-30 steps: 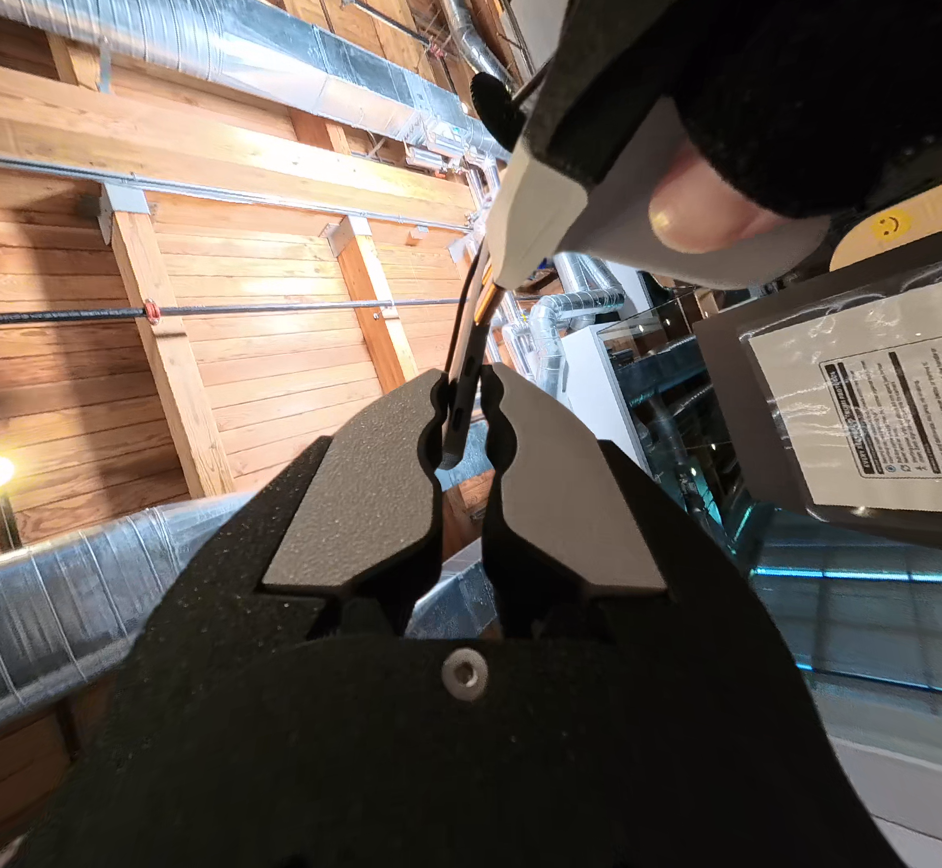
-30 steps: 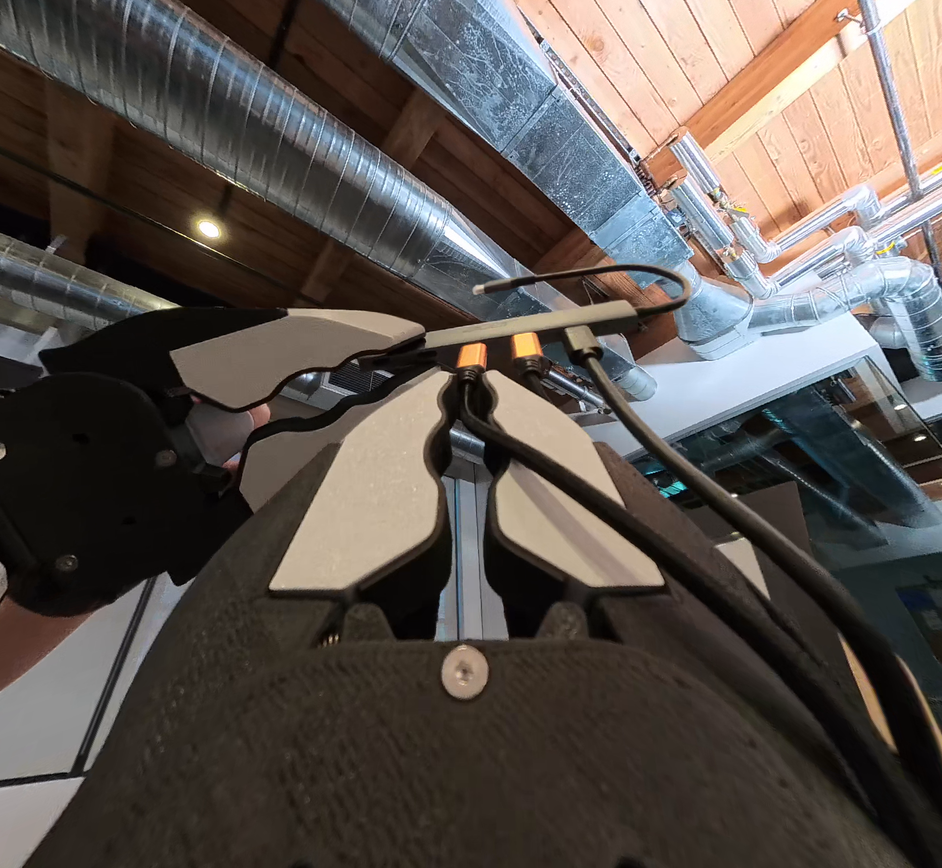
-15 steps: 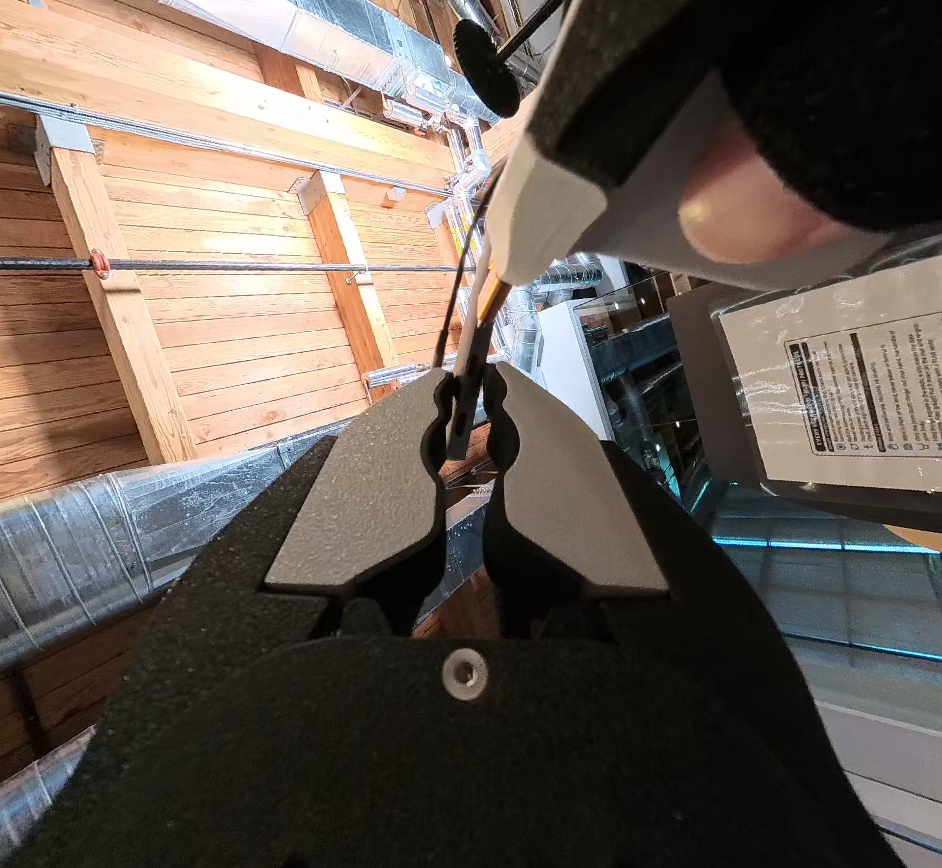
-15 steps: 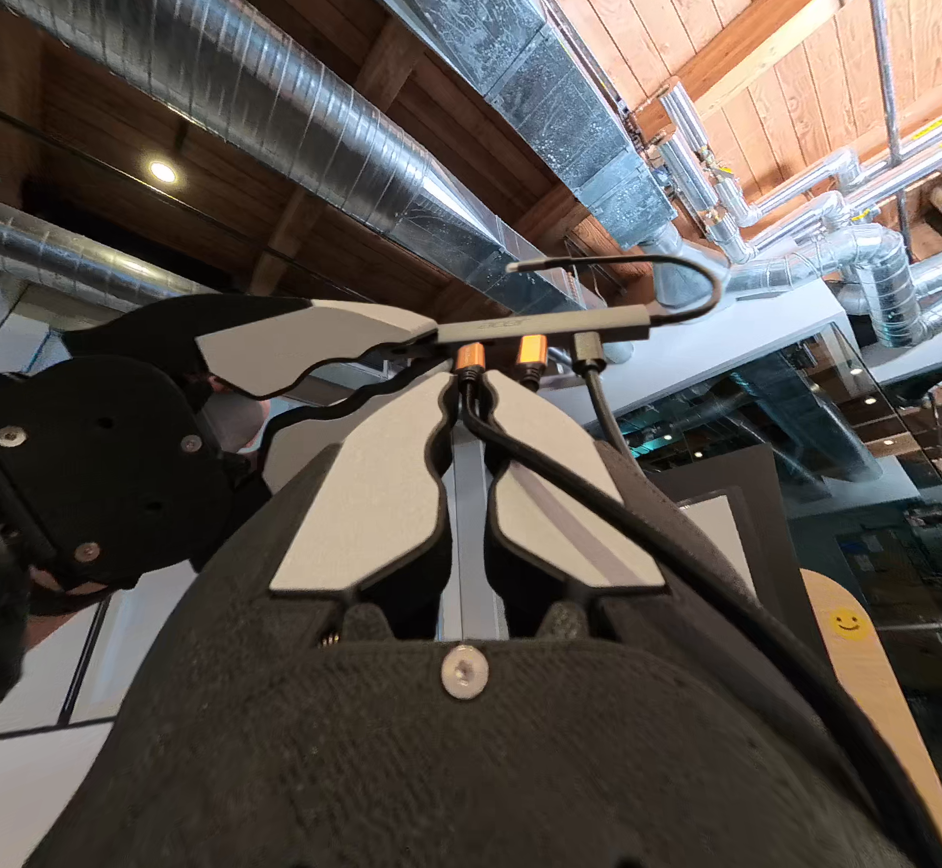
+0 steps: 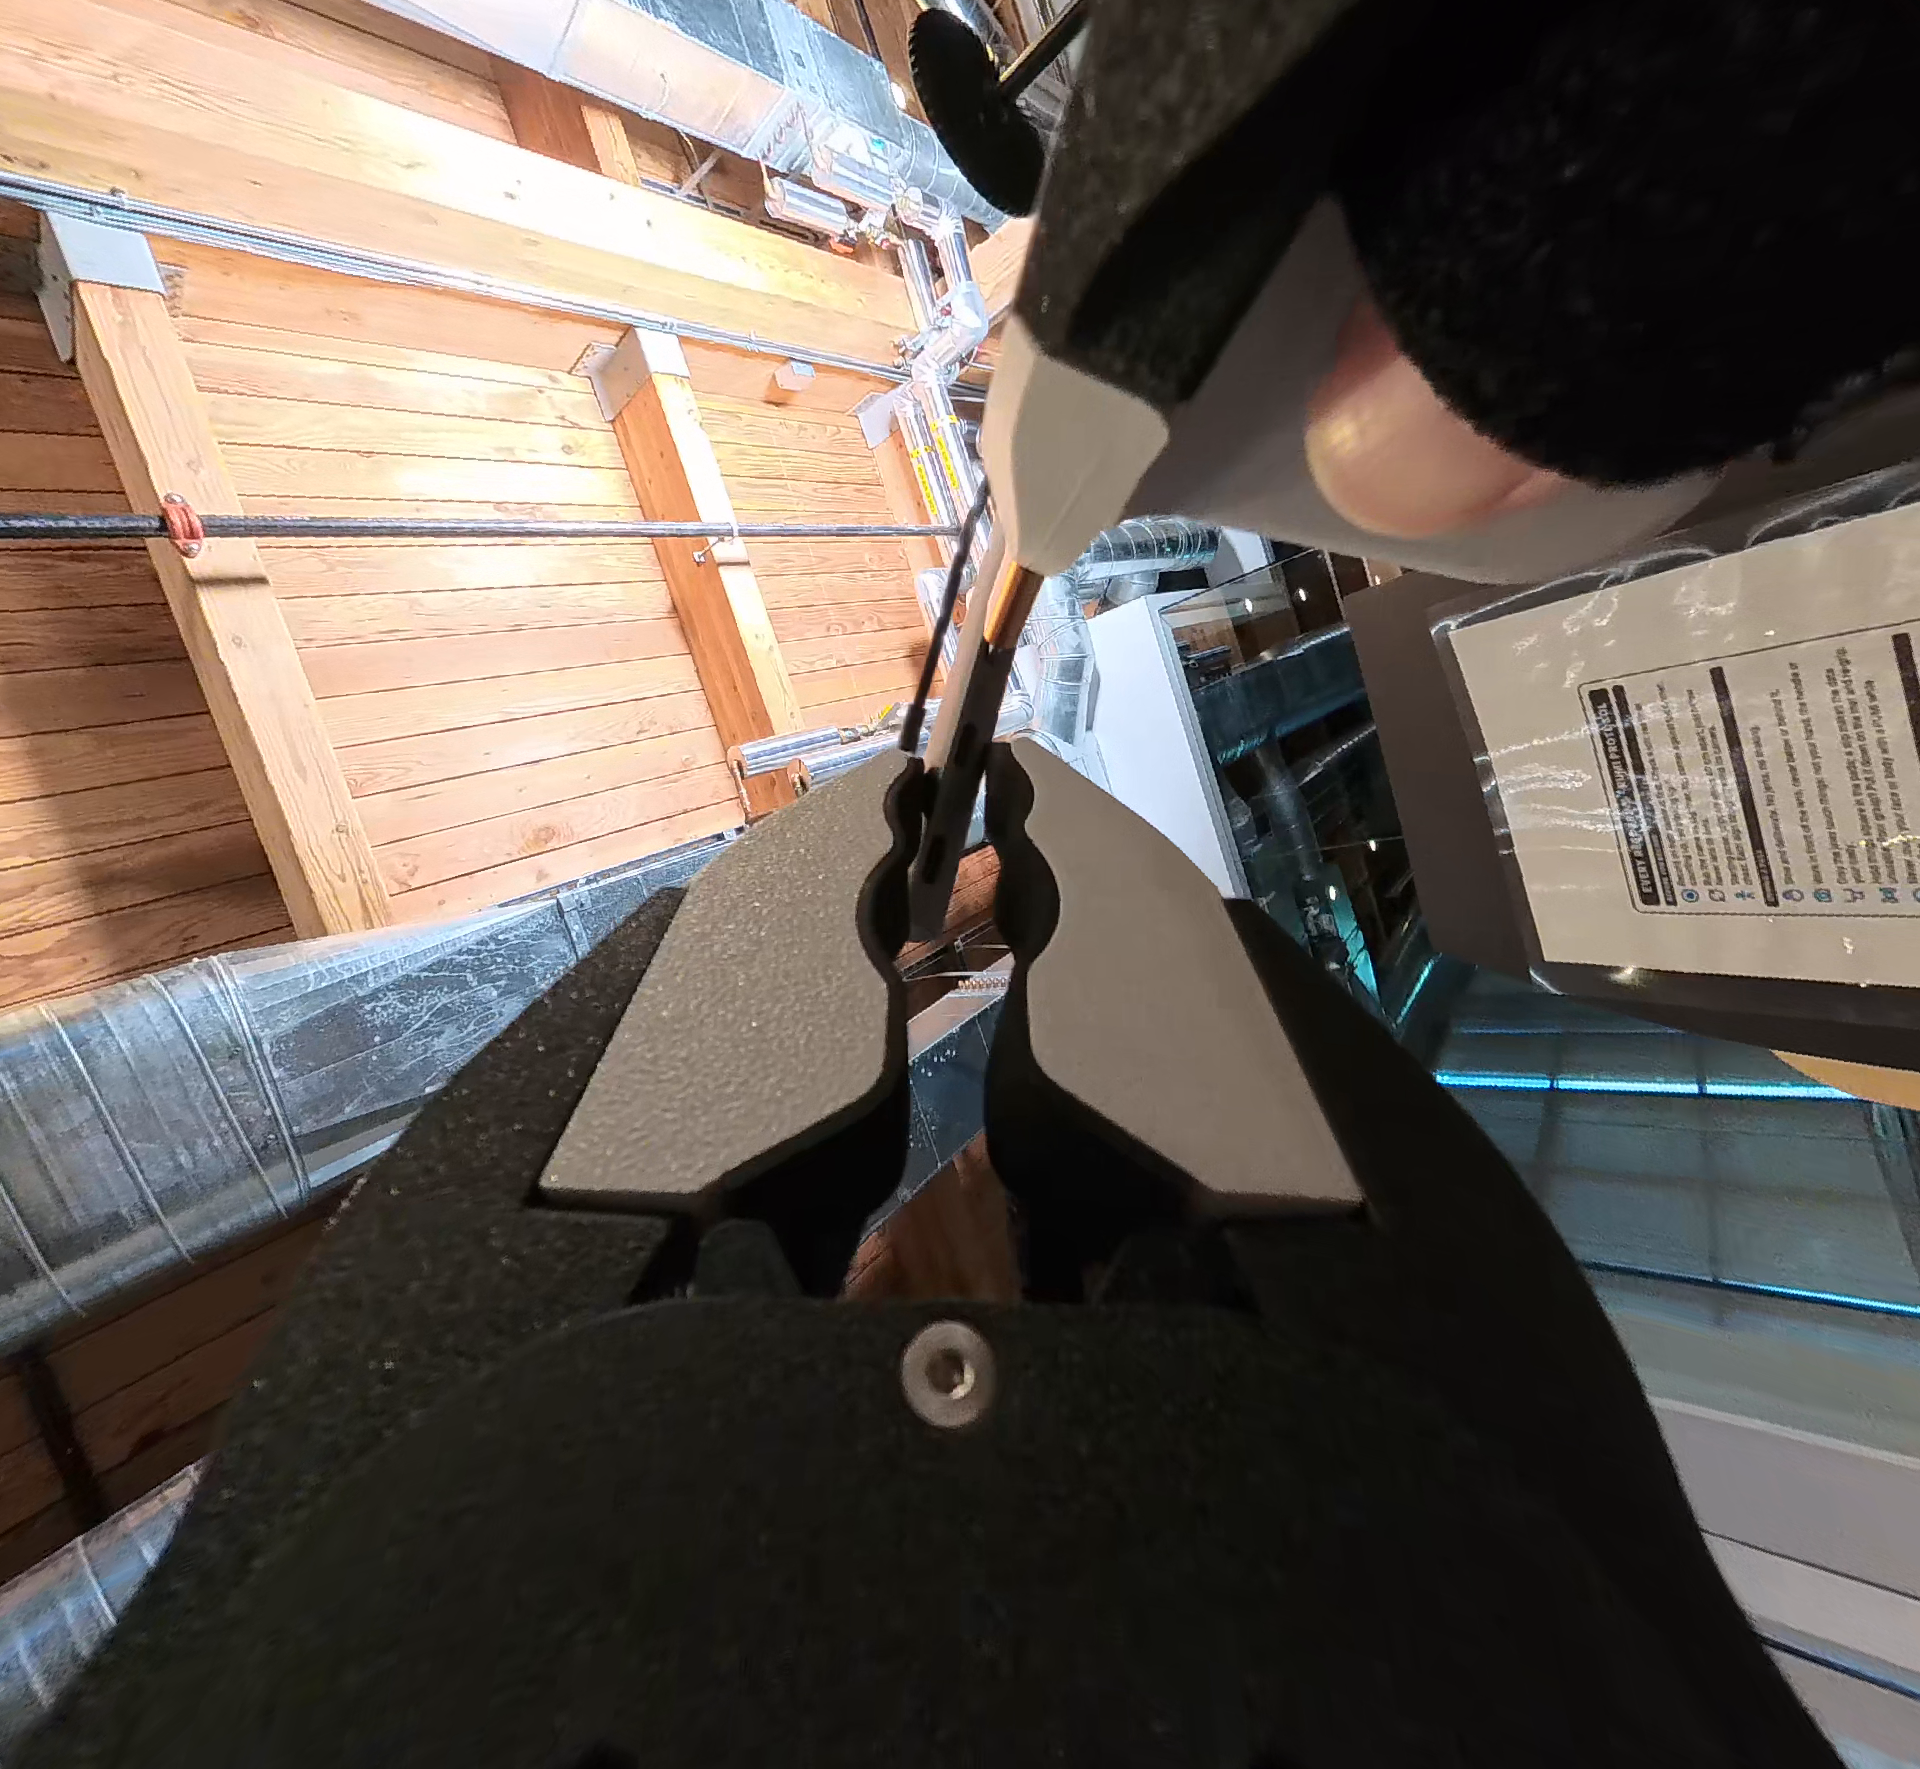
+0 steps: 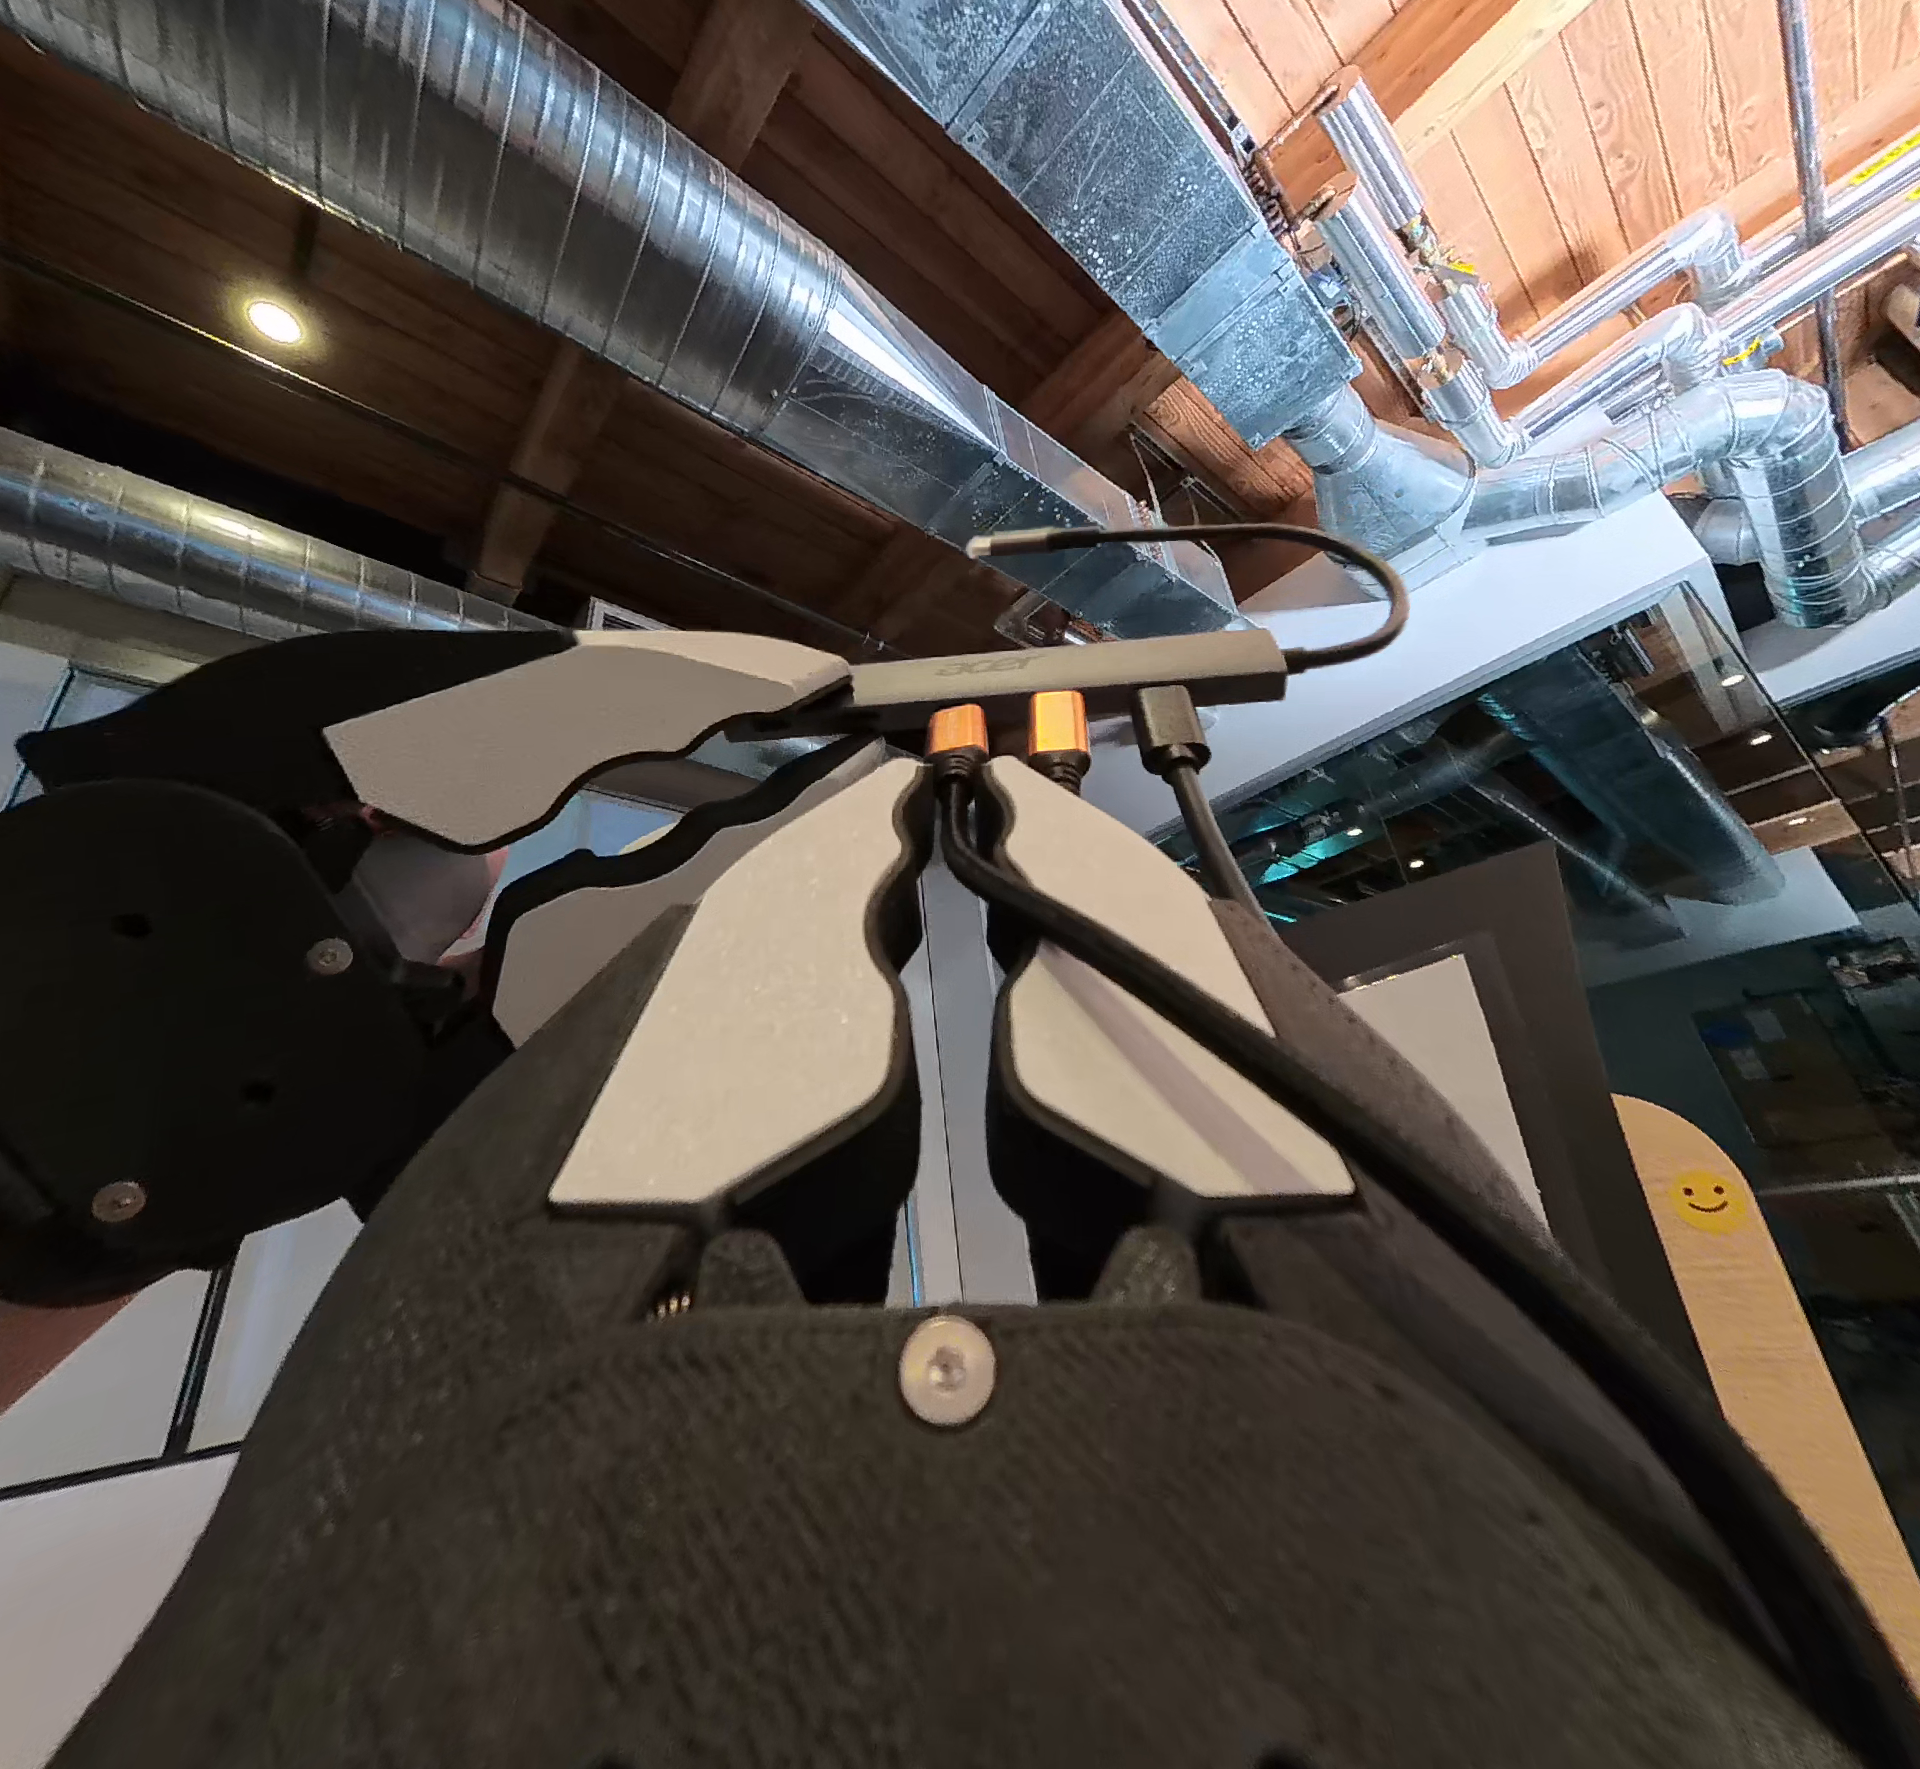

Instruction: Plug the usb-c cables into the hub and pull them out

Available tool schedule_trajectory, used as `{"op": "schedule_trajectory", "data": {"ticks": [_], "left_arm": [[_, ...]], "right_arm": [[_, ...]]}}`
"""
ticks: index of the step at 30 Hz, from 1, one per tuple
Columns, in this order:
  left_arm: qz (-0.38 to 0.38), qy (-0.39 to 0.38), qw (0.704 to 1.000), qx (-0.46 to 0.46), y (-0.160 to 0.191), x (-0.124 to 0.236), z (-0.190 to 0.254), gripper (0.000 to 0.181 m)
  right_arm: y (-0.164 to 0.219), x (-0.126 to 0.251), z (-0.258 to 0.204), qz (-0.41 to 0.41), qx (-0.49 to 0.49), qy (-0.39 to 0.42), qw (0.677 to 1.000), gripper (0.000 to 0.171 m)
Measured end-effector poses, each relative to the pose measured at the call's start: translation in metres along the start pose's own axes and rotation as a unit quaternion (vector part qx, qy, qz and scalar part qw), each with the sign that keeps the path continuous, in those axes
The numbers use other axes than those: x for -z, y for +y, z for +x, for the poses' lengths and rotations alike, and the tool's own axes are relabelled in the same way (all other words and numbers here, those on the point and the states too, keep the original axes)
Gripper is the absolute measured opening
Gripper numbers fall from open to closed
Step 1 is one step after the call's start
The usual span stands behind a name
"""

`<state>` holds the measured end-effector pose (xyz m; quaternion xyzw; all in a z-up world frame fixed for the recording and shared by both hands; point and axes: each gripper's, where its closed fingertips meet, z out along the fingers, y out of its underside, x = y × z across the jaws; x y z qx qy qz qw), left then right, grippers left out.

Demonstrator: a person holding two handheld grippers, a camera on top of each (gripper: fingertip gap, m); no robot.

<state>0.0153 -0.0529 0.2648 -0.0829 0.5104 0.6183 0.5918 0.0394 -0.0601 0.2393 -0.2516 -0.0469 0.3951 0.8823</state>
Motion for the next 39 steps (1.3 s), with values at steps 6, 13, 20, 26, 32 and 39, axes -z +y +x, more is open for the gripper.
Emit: {"op": "schedule_trajectory", "data": {"ticks": [6,13,20,26,32,39], "left_arm": [[0.000,-0.003,1.000,-0.005,-0.004,-0.001,-0.003,0.011],[-0.002,0.002,1.000,0.005,-0.008,-0.003,-0.008,0.011],[0.018,-0.004,1.000,0.001,-0.030,-0.004,-0.015,0.010],[0.018,-0.011,1.000,0.002,-0.032,-0.005,-0.019,0.010],[0.031,-0.056,0.998,0.013,-0.033,0.006,-0.034,0.010],[0.033,-0.074,0.996,0.034,-0.034,0.017,-0.043,0.010]], "right_arm": [[-0.006,0.001,0.002,0.018,-0.023,-0.006,1.000,0.007],[-0.008,0.002,0.002,0.030,0.006,0.007,0.999,0.007],[-0.023,0.014,0.010,0.111,-0.047,0.014,0.993,0.007],[-0.031,0.013,0.011,0.111,-0.002,-0.007,0.994,0.007],[-0.044,0.015,-0.002,0.129,0.055,-0.032,0.990,0.007],[-0.051,0.017,-0.012,0.141,0.085,-0.052,0.985,0.007]]}}
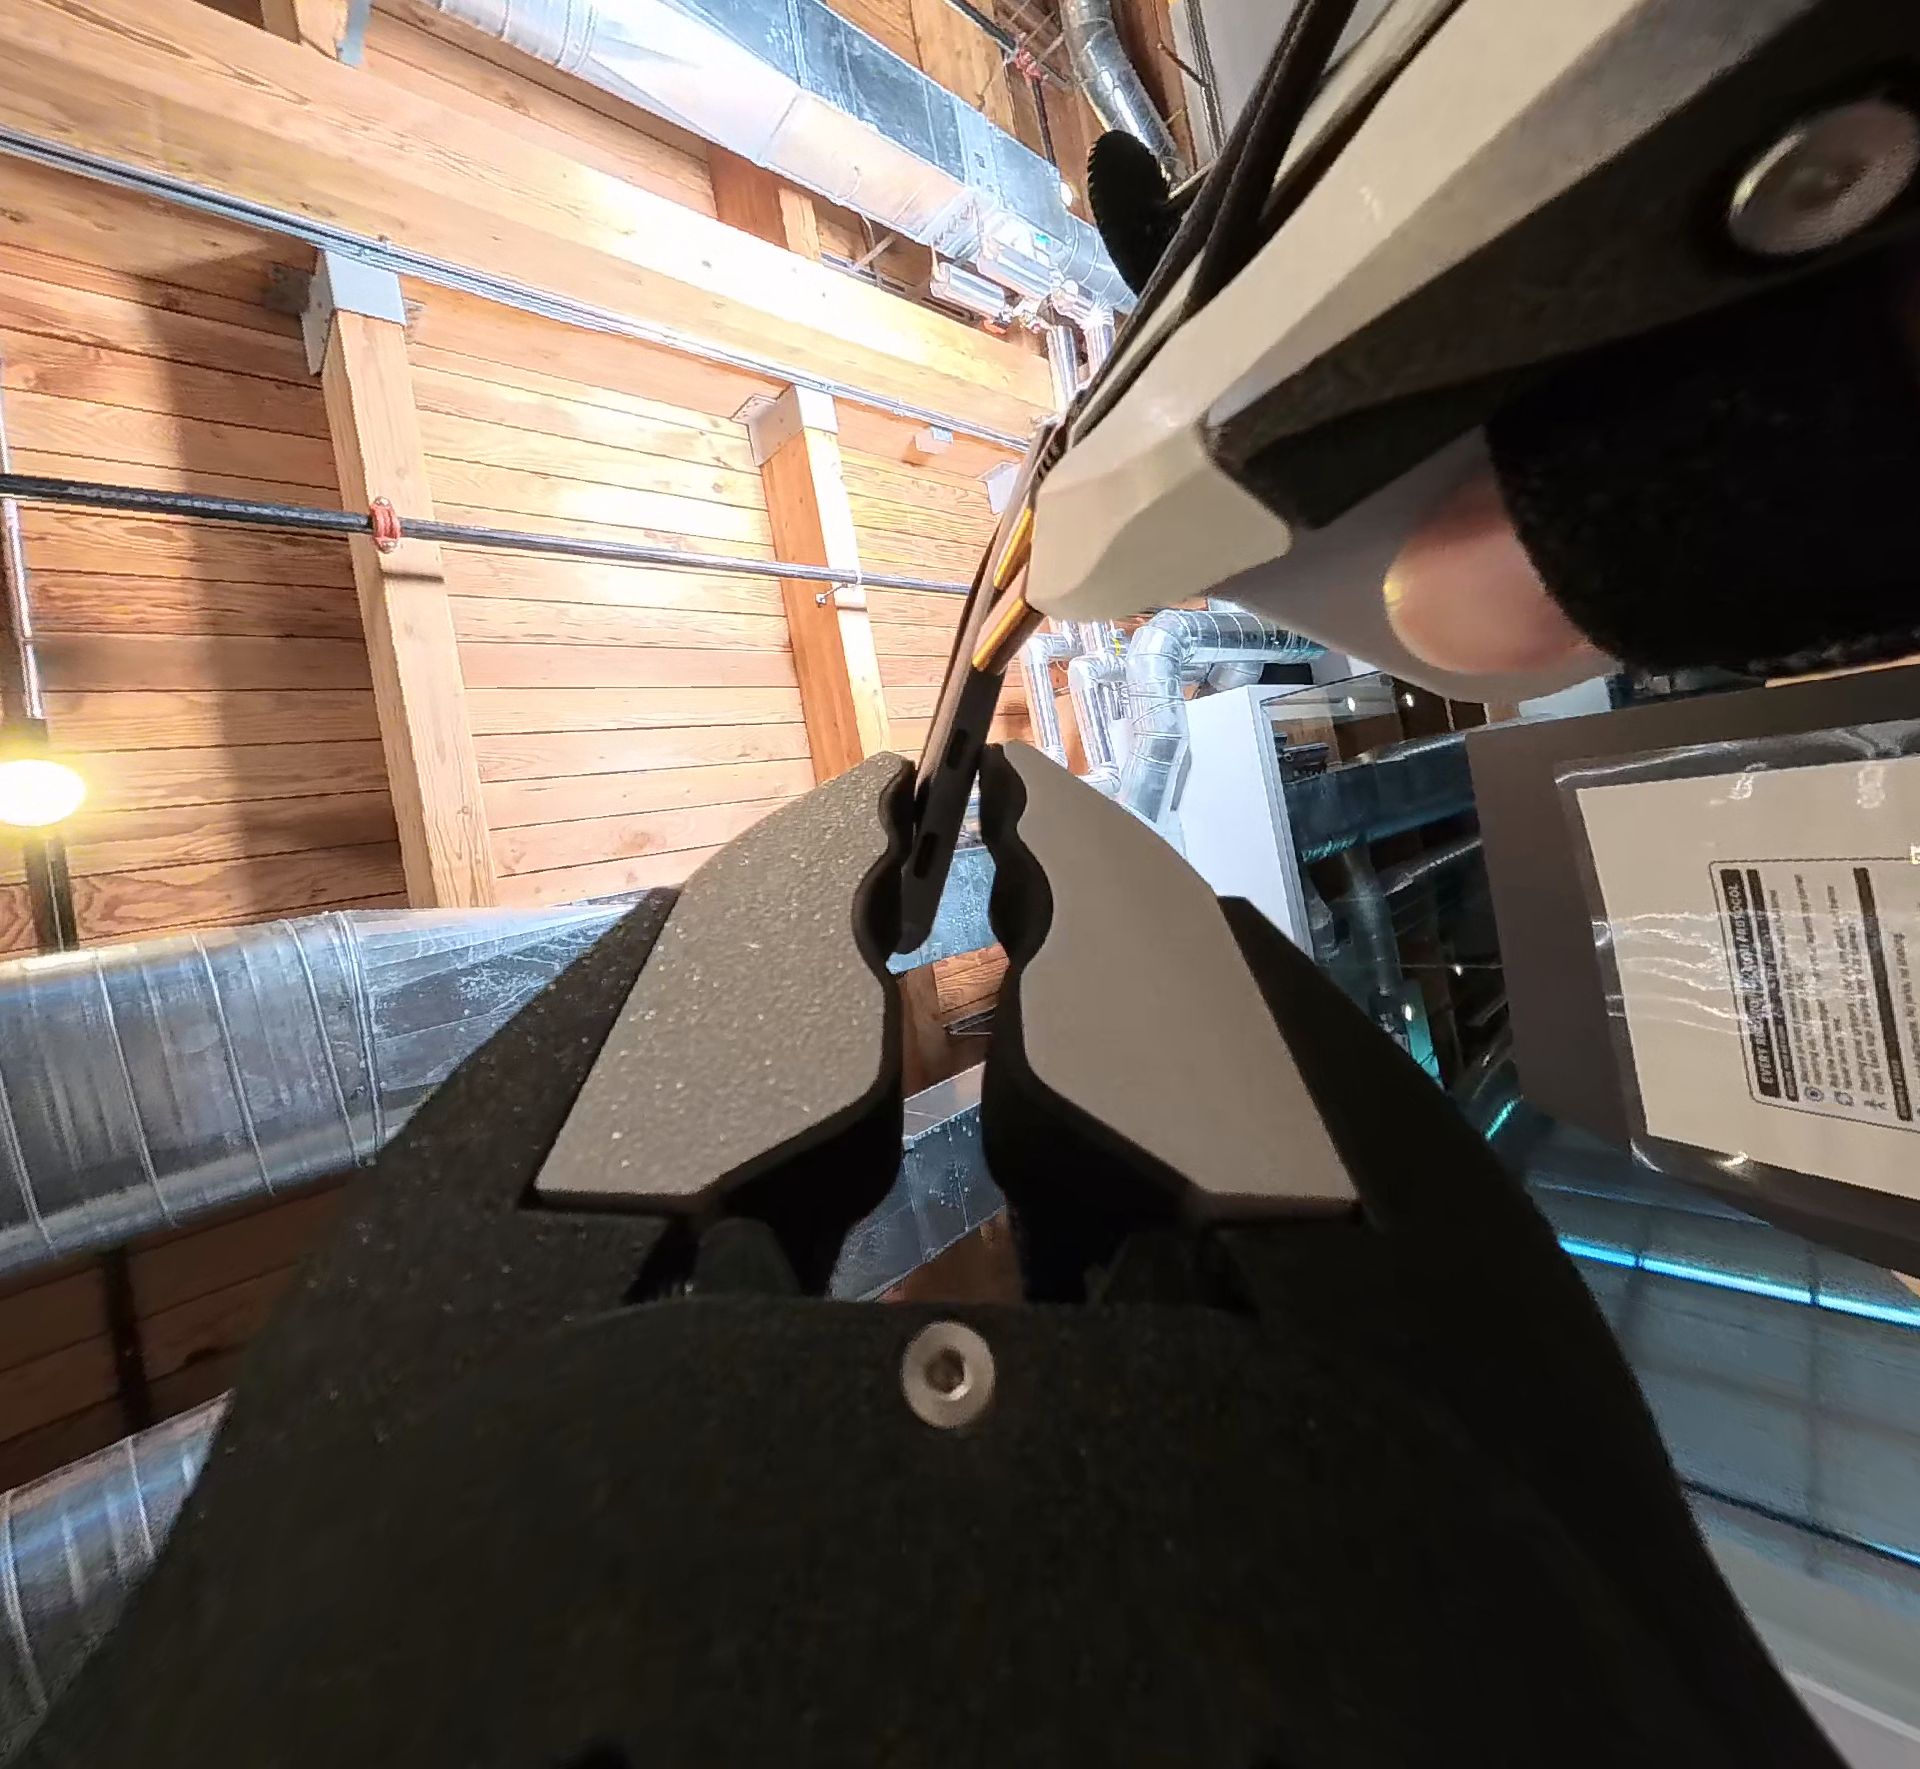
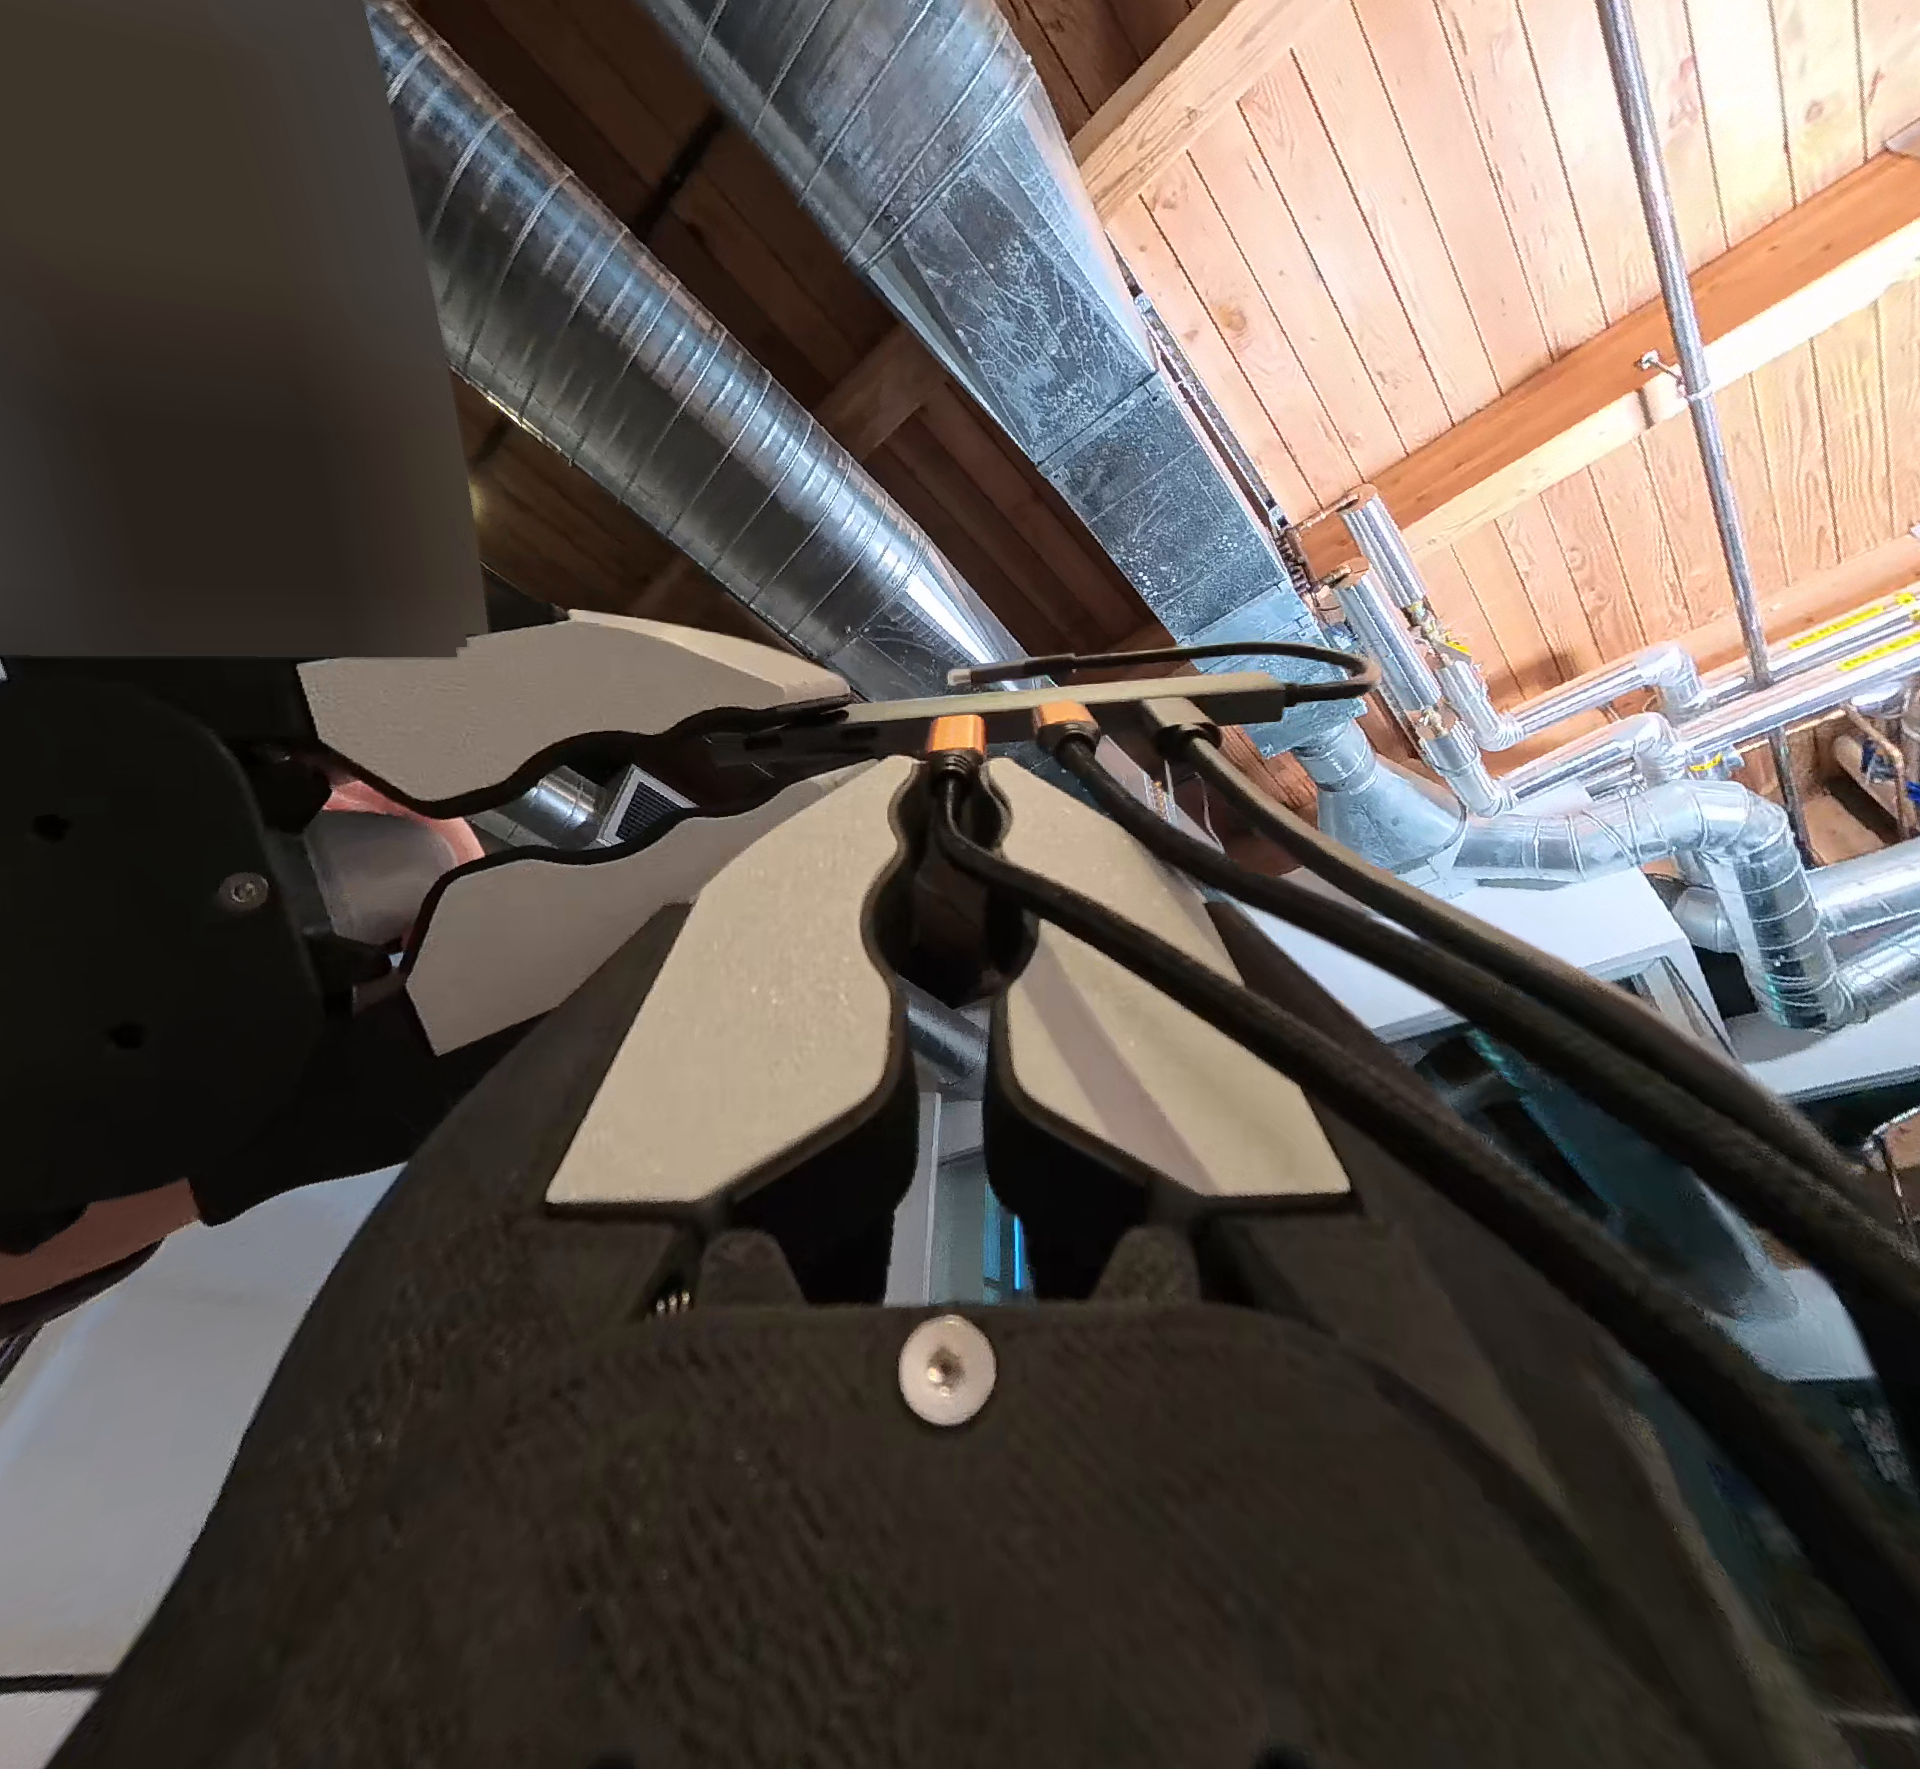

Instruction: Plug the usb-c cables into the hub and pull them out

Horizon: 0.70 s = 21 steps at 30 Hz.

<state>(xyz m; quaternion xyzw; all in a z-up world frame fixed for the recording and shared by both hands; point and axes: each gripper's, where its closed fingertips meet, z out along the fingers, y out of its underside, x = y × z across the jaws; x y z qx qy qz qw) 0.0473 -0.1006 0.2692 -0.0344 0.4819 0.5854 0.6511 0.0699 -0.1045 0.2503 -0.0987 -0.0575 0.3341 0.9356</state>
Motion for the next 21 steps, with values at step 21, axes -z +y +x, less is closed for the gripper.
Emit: {"op": "schedule_trajectory", "data": {"ticks": [21], "left_arm": [[-0.036,0.028,0.999,-0.010,0.015,-0.012,0.011,0.011]], "right_arm": [[0.009,-0.001,-0.007,-0.027,0.051,-0.007,0.998,0.007]]}}
